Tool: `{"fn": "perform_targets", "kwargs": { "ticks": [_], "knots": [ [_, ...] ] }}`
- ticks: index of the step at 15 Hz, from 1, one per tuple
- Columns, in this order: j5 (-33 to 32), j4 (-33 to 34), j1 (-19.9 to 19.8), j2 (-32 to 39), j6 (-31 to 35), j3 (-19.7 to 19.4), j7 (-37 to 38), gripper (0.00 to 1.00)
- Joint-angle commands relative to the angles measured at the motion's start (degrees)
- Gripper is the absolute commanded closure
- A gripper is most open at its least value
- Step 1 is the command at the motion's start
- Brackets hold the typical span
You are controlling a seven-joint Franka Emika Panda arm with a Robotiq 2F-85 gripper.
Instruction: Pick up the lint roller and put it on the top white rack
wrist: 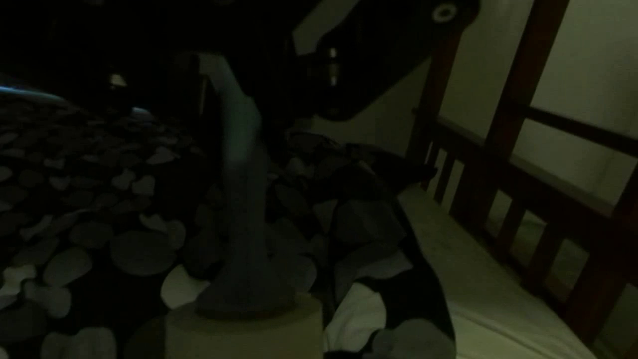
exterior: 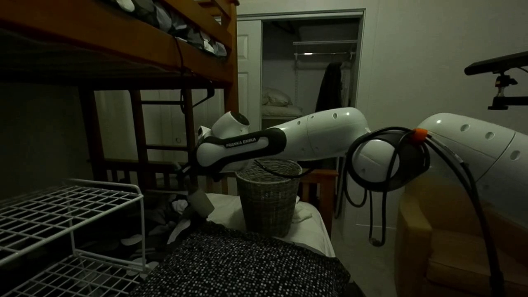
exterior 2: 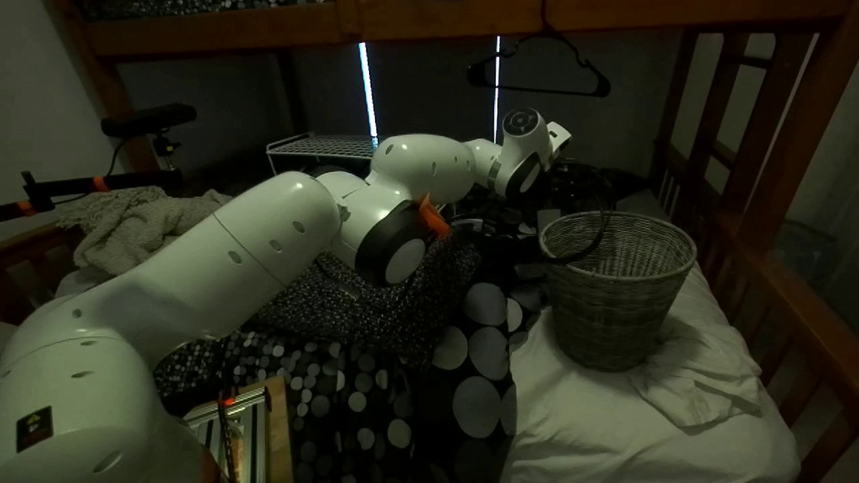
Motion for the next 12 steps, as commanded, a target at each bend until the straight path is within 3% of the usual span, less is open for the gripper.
{"fn": "perform_targets", "kwargs": {
  "ticks": [1,3,4,6,9,10,12],
  "knots": [
    [0.4,-11.0,-2.6,-7.1,9.4,-0.1,1.7,0.93],
    [0.3,-16.2,-3.3,-10.3,13.8,-0.9,3.2,0.93],
    [0.2,-18.3,-4.3,-11.6,13.4,0.5,1.3,0.93],
    [0.1,-22.8,-8.7,-13.2,15.3,9.4,-8.0,0.93],
    [-1.0,-30.0,-13.9,-16.1,18.5,17.7,-15.9,0.93],
    [-1.1,-32.4,-15.2,-17.3,19.4,19.4,-17.2,0.93],
    [-0.3,-37.3,-15.9,-20.6,21.3,18.8,-15.3,0.93]
  ]
}}
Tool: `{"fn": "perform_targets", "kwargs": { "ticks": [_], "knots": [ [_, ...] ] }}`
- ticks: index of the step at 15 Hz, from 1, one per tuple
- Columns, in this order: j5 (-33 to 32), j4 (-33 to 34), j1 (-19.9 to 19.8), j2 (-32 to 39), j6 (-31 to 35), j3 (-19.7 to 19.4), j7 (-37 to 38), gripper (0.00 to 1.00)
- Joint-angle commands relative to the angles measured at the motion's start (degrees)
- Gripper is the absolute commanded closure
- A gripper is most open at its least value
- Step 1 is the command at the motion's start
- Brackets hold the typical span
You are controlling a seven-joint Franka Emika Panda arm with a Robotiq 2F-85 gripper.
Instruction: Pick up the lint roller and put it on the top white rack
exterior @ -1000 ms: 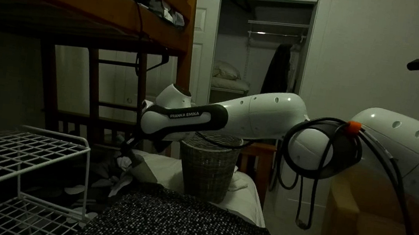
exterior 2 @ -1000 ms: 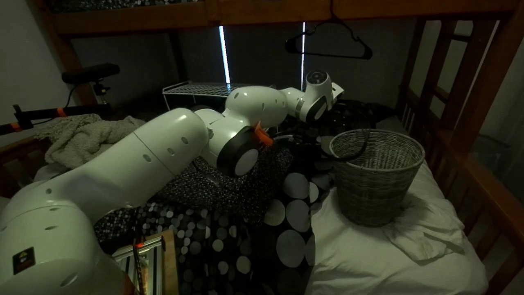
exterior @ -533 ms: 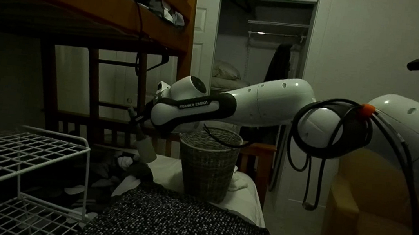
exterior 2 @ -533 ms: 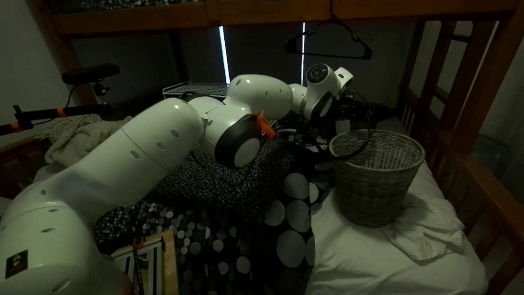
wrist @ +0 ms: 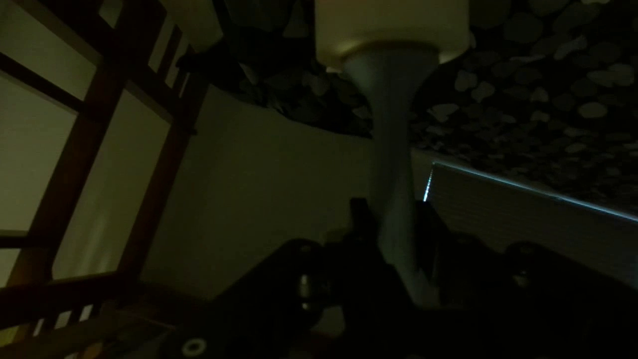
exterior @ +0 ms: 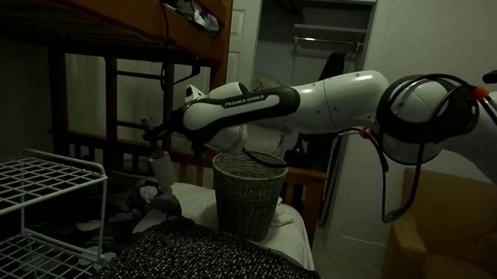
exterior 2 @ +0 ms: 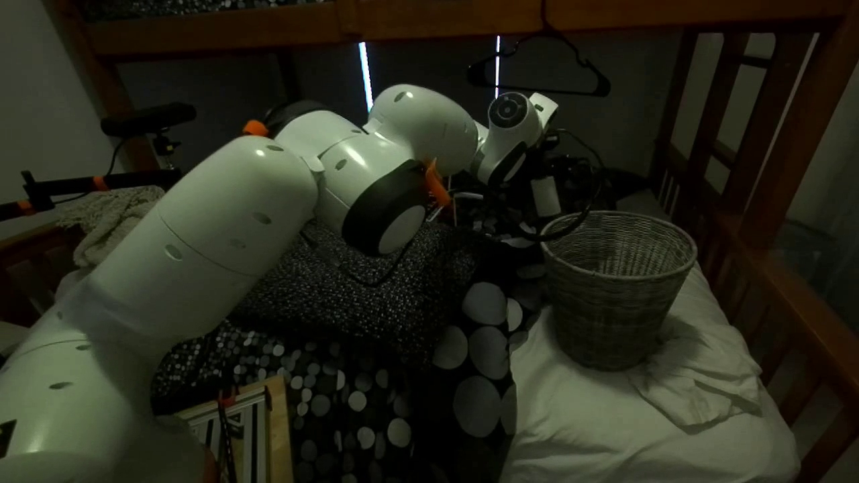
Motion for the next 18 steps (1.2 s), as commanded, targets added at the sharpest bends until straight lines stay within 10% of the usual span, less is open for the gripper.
{"fn": "perform_targets", "kwargs": {
  "ticks": [1,7,15,18],
  "knots": [
    [0.5,-13.8,-3.1,-9.0,4.5,-0.6,2.6,0.93],
    [2.6,-29.4,1.8,-21.4,13.5,-11.8,12.8,0.93],
    [-5.5,-51.8,-2.3,-38.3,22.2,-7.1,8.1,0.93],
    [-11.0,-60.3,4.2,-47.7,22.0,-13.9,10.8,0.94]
  ]
}}
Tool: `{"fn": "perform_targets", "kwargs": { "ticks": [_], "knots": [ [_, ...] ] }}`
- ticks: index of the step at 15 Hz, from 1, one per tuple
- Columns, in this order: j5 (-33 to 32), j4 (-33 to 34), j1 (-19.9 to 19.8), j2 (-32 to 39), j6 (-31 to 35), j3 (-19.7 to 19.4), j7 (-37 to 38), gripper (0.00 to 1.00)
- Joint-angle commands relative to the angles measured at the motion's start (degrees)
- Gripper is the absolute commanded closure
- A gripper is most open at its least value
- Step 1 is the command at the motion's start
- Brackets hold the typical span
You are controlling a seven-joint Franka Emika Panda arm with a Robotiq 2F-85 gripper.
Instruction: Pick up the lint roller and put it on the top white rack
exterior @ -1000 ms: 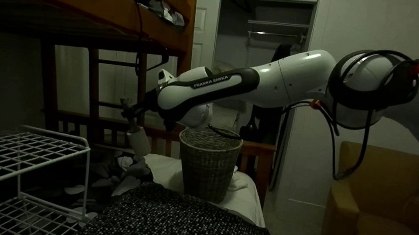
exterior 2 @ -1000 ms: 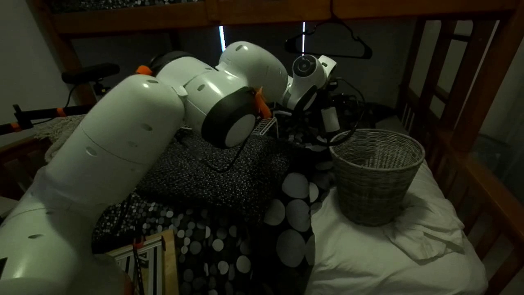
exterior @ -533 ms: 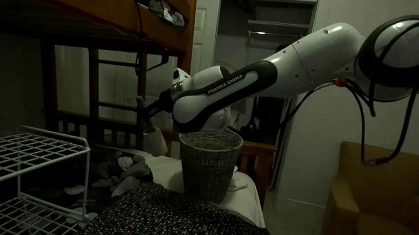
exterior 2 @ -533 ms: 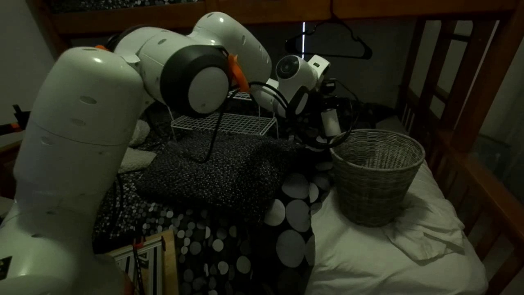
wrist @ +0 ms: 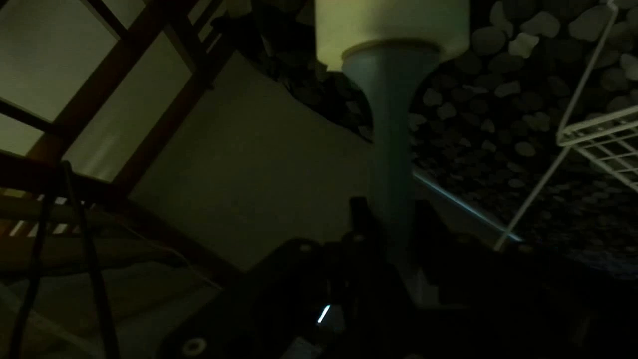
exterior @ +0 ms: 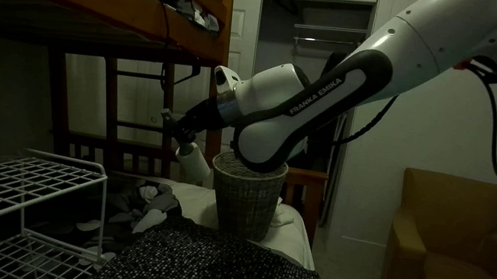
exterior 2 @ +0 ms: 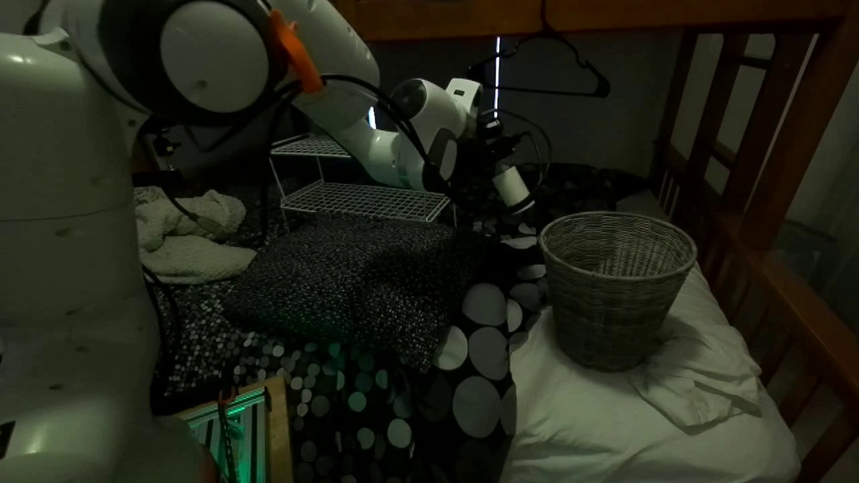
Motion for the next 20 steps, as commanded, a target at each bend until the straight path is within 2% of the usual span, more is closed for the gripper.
{"fn": "perform_targets", "kwargs": {
  "ticks": [1,3,4,6,8,9,12,13,14,15,16,18,19,20],
  "knots": [
    [-1.4,-13.5,3.7,-14.1,-0.1,-3.5,-3.5,0.94],
    [0.3,-15.9,6.8,-20.1,-4.0,-4.4,-7.4,0.94],
    [0.0,-17.8,6.2,-23.1,-5.0,-3.7,-8.9,0.94],
    [-1.0,-17.6,5.4,-28.0,-11.3,-0.2,-10.7,0.94],
    [-5.1,-14.0,1.8,-29.2,-17.9,5.2,-9.9,0.94],
    [-7.1,-14.1,7.4,-25.6,-13.3,-1.7,-5.8,0.74],
    [-7.9,-13.6,6.7,-28.4,-17.6,1.2,-5.7,0.74],
    [-3.4,-13.9,3.4,-28.8,-17.3,4.8,-9.4,0.74],
    [-8.7,-11.4,7.7,-24.6,-16.3,1.6,-7.9,0.94],
    [-11.6,-8.2,8.7,-21.0,-16.8,2.4,-10.3,0.94],
    [-11.2,-5.1,5.5,-19.0,-18.5,7.1,-12.7,0.94],
    [-14.2,0.7,7.0,-13.3,-20.2,9.0,-14.7,0.94],
    [-16.9,3.5,11.9,-10.7,-21.7,6.1,-14.8,0.94],
    [-18.0,6.3,13.2,-8.0,-23.1,6.5,-16.7,0.94]
  ]
}}
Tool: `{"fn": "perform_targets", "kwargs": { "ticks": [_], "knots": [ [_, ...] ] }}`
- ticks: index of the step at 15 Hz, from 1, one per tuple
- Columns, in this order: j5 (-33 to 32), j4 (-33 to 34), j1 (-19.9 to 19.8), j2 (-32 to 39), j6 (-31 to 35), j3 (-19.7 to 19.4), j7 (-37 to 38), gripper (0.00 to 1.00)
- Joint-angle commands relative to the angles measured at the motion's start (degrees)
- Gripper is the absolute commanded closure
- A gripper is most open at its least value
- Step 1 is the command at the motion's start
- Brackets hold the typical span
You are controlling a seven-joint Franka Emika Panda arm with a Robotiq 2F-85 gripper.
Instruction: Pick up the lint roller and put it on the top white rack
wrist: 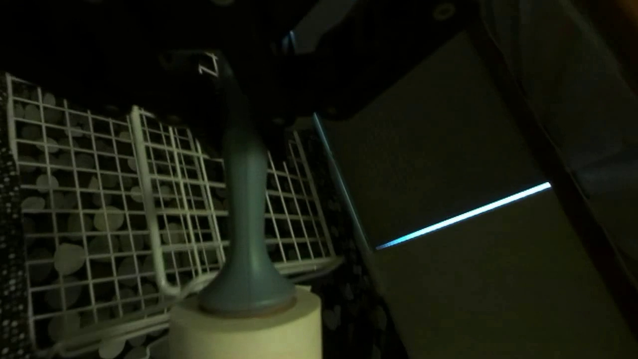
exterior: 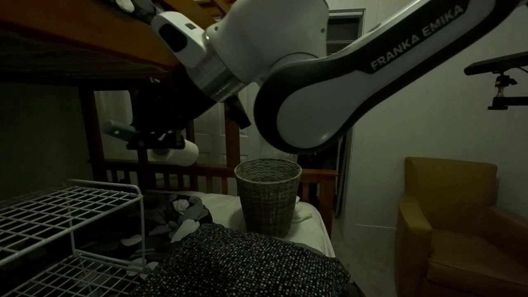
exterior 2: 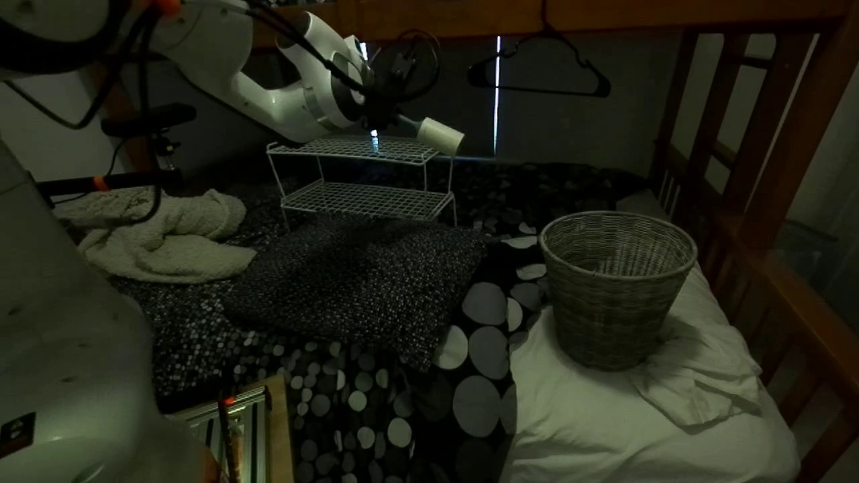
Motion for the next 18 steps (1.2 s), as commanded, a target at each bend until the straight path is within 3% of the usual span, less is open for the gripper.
{"fn": "perform_targets", "kwargs": {
  "ticks": [1,5,6,9,10,11,12,13,16,18],
  "knots": [
    [-5.1,11.9,4.1,10.2,-6.5,1.8,-6.4,0.94],
    [-6.2,19.4,7.3,17.6,-15.1,3.7,-16.7,0.94],
    [-6.9,21.1,10.6,18.8,-16.7,0.8,-19.0,0.94],
    [-9.4,25.0,14.4,20.7,-20.6,-1.8,-24.9,0.94],
    [-5.5,21.7,13.5,19.0,-17.5,-1.8,-22.5,0.74],
    [-5.8,22.9,14.5,19.8,-18.4,-2.5,-23.9,0.74],
    [-6.0,23.7,15.1,20.3,-18.7,-2.8,-24.7,0.94],
    [-1.8,22.7,13.1,21.2,-16.4,0.1,-29.0,0.94],
    [2.6,19.2,9.2,19.1,-11.9,5.0,-35.6,0.94],
    [9.1,15.9,3.2,17.9,-12.4,13.6,-46.2,0.94]
  ]
}}
